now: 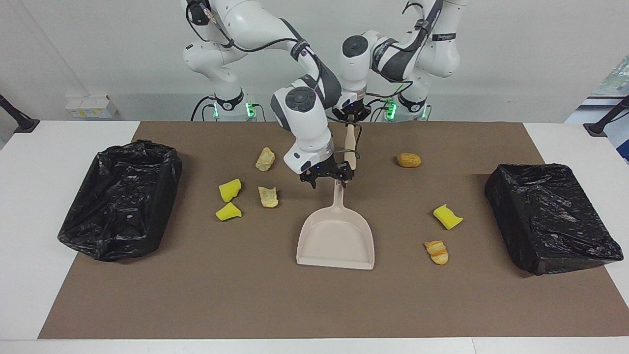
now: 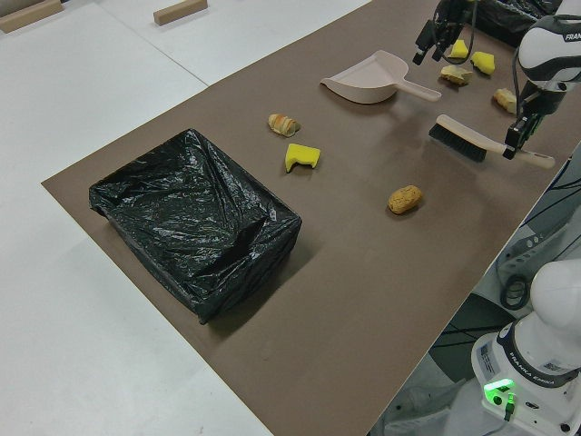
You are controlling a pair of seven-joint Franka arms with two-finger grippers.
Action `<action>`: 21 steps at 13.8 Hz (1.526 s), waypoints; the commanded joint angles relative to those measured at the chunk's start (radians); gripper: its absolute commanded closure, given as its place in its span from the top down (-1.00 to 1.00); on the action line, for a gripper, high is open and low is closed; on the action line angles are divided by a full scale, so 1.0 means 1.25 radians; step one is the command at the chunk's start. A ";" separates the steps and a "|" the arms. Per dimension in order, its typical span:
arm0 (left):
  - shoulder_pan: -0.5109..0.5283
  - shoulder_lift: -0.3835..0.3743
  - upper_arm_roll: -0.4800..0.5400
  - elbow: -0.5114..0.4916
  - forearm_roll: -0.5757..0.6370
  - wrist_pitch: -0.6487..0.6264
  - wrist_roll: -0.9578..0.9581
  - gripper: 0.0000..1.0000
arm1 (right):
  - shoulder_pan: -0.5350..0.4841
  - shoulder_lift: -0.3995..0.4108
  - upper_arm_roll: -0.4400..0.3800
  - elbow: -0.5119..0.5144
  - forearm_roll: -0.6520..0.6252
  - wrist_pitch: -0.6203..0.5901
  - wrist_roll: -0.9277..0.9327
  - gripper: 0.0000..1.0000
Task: Sweep and dump trash in bin
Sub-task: 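Grasp the dustpan handle with the right gripper while the left gripper grasps the brush, then sweep the brush with the left gripper toward the yellow sponge pieces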
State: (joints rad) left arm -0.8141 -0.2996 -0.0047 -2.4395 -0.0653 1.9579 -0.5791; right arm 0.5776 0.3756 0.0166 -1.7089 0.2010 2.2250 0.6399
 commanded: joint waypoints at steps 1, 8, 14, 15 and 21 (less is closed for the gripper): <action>0.125 -0.039 -0.006 -0.019 -0.001 -0.051 0.162 -1.00 | 0.024 0.037 -0.002 0.026 -0.028 0.009 0.048 1.00; 0.497 0.087 -0.006 0.075 0.003 0.110 0.768 -1.00 | 0.042 0.060 -0.002 0.023 -0.056 0.029 0.059 -0.06; 0.560 0.339 -0.006 0.368 0.104 0.181 0.909 -1.00 | 0.039 0.058 -0.001 0.026 -0.131 0.019 0.000 -1.00; 0.573 0.373 -0.006 0.410 0.117 0.193 0.928 -1.00 | 0.030 0.052 -0.001 0.025 -0.142 0.013 -0.058 -1.00; 0.657 0.572 -0.006 0.638 0.156 0.265 1.233 -1.00 | -0.066 -0.033 -0.003 0.020 -0.134 -0.138 -0.434 -1.00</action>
State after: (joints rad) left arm -0.0249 0.3179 0.0018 -1.7730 0.1078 2.2858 0.8541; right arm 0.5268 0.3846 0.0026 -1.6734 0.0418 2.1196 0.2474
